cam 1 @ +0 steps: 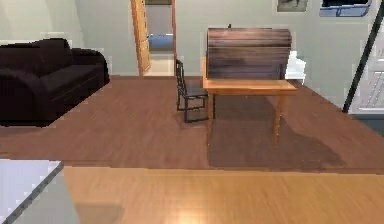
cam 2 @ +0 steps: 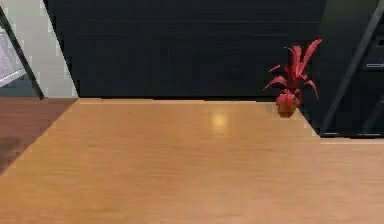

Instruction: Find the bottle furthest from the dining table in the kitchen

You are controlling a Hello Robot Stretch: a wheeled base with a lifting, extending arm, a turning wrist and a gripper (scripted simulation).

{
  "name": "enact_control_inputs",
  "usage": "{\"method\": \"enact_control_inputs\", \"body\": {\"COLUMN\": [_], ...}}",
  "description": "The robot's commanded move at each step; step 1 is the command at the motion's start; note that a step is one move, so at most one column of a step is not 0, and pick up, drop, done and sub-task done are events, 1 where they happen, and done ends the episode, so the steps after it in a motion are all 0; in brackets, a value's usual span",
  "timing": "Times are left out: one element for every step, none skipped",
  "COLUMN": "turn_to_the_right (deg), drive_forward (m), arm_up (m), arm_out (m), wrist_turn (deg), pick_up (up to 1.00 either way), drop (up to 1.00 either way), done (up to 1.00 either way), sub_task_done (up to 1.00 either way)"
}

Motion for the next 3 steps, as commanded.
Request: {"method": "enact_control_inputs", "body": {"turn_to_the_right": [0.0, -45.0, -18.0], "drive_forward": [0.85, 0.00, 0.00], "arm_up": [0.00, 0.00, 0.00], "arm_out": [0.00, 0.00, 0.00], "wrist_turn": [0.0, 0.0, 0.0], "pick_up": [0.00, 0.00, 0.00], "drop": [0.00, 0.00, 0.00], "done": [0.00, 0.00, 0.00], "sub_task_done": [0.00, 0.00, 0.00]}}
